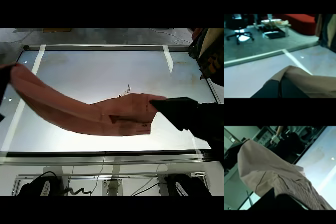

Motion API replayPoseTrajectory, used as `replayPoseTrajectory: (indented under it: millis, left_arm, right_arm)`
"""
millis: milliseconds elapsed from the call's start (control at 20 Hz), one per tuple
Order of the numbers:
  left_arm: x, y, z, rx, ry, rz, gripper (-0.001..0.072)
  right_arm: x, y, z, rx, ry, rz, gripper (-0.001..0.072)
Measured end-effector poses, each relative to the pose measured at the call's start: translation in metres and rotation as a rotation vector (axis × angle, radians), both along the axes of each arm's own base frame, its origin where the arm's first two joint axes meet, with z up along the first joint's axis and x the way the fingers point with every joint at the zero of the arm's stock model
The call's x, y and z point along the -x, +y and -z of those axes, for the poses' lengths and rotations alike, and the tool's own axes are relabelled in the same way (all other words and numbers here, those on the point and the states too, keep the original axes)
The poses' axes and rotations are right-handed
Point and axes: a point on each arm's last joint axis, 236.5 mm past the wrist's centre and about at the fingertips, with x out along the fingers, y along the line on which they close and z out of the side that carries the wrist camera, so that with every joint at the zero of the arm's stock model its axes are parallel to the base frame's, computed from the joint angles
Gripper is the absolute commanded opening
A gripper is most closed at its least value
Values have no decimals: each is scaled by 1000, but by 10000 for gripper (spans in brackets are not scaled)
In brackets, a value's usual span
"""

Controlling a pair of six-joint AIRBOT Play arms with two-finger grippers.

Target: Fold the clothes and pants, and hang the long-sleeved shirts on hangers.

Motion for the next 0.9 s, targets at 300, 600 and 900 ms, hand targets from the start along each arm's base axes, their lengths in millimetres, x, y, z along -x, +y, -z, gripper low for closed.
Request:
replayPoseTrajectory:
  millis: [300, 600, 900]
  left_arm:
    - [-49, 21, 118, 52, 403, -62, 2]
    - [-150, 10, 246, 122, 630, -49, 1]
    - [-167, -40, 329, 132, 826, 49, 1]
  right_arm:
    - [-60, 26, 102, 91, 299, 120, 22]
    - [-187, 21, 209, 97, 408, 462, 22]
    - [-243, -34, 285, 172, 484, 656, 22]
